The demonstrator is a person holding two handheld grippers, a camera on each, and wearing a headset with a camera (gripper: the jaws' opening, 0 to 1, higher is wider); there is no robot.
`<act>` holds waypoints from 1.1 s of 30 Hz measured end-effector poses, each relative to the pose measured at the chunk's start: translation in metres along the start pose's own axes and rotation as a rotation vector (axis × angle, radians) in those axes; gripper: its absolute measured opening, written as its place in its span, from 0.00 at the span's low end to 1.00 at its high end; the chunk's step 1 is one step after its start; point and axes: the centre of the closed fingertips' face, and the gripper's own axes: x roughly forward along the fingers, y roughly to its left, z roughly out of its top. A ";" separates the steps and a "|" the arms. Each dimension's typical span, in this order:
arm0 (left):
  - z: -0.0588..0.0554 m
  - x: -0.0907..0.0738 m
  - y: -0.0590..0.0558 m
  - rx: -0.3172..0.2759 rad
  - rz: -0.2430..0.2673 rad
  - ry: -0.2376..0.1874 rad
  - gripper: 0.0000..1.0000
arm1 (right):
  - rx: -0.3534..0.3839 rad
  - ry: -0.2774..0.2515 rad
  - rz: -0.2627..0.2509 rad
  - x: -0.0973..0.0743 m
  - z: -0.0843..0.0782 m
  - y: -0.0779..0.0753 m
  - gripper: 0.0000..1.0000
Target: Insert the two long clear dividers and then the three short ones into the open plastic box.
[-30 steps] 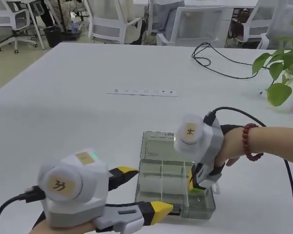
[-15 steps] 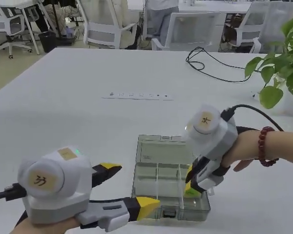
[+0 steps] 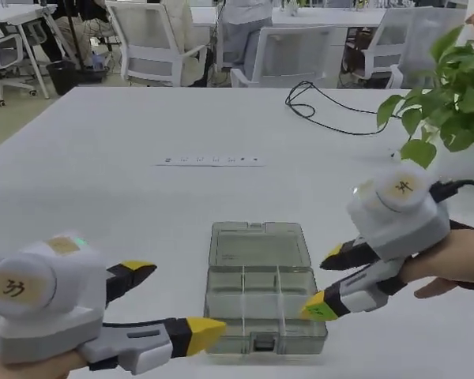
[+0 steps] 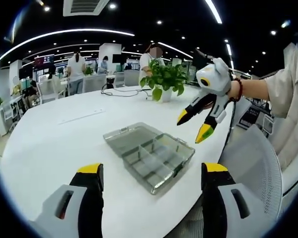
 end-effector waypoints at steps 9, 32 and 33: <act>-0.008 -0.004 0.001 -0.019 0.023 0.027 0.87 | 0.034 -0.098 -0.058 -0.015 -0.010 0.007 0.74; -0.005 0.002 0.006 -0.043 0.081 0.046 1.00 | 0.077 -0.183 -0.061 -0.009 -0.007 0.017 1.00; -0.005 0.003 0.008 -0.043 0.084 0.045 1.00 | 0.074 -0.182 -0.062 -0.009 -0.007 0.017 1.00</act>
